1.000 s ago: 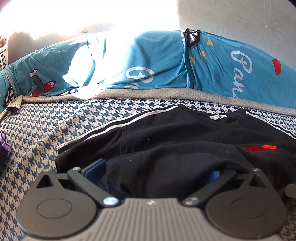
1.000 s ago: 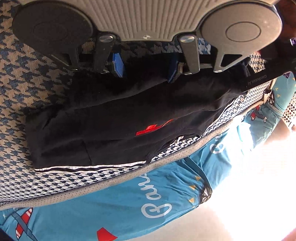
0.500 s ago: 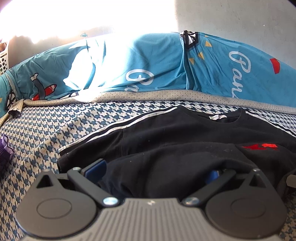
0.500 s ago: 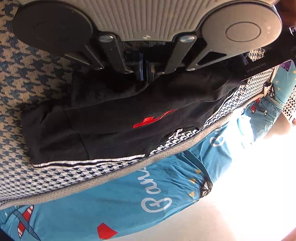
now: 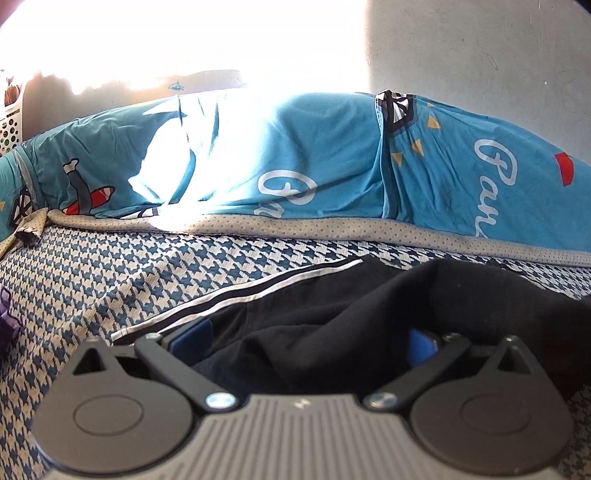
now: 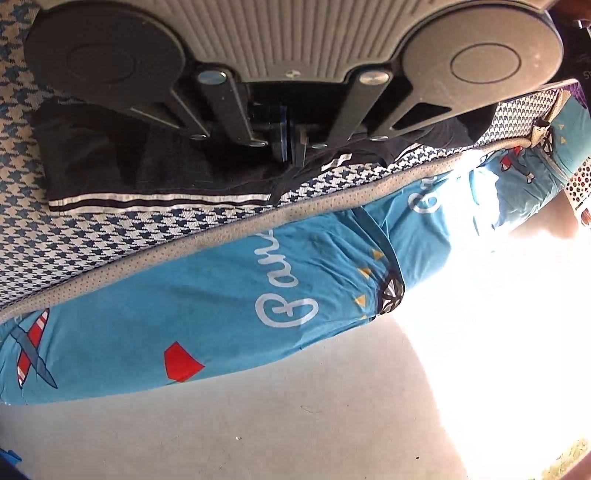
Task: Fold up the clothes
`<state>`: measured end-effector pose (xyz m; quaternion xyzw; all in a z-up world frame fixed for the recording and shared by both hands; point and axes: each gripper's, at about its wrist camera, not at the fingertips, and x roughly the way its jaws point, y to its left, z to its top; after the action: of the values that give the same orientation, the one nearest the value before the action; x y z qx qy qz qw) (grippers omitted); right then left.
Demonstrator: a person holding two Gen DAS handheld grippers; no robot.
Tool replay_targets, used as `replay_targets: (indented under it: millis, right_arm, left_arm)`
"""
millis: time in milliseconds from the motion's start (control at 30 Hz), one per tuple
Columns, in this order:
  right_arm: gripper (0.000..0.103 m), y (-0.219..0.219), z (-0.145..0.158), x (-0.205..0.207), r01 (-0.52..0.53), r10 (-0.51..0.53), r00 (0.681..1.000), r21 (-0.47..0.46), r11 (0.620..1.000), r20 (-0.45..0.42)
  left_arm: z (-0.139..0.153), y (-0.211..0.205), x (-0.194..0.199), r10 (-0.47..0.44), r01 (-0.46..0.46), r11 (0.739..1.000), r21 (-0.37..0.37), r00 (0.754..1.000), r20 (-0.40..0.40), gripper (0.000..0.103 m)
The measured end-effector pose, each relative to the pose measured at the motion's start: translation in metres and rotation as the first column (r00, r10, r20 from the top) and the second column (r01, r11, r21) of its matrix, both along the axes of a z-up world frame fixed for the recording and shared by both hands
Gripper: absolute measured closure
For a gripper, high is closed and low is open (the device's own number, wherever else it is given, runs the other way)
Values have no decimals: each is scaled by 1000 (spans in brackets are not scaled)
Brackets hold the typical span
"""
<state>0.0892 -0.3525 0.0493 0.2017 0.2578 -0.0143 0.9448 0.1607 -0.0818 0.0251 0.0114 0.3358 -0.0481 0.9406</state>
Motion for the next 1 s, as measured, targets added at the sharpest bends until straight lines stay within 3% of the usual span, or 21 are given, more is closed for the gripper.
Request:
replay_targets:
  millis: [300,633,733,833,1000]
  right_arm:
    - [99,-7,-16,44,39,-39,999,18,999,-16]
    - [96,-8,-35,72,66,-66,997,-11,998,-49]
    - [95,-14,-31,73,89,-88,995,14,996,-40]
    - [88,-18,-23,71,99,-99,995,27,995,-18]
    - [85,-9,-10,60,17,-17,1000,-21,1000,-12]
  left_arm:
    - [-2,7,26,23,-24,999,-27,1000,-16,0]
    - [-25,14,48,58,-64,997,-43,992,-116,0]
    - [-29,17,52,68,-76,996,-55,989,-130,0]
    - [-30,22,55,82,-95,992,-87,986,-147,0]
    - [-19,24,51,96,-106,991,-84,988,-117,0]
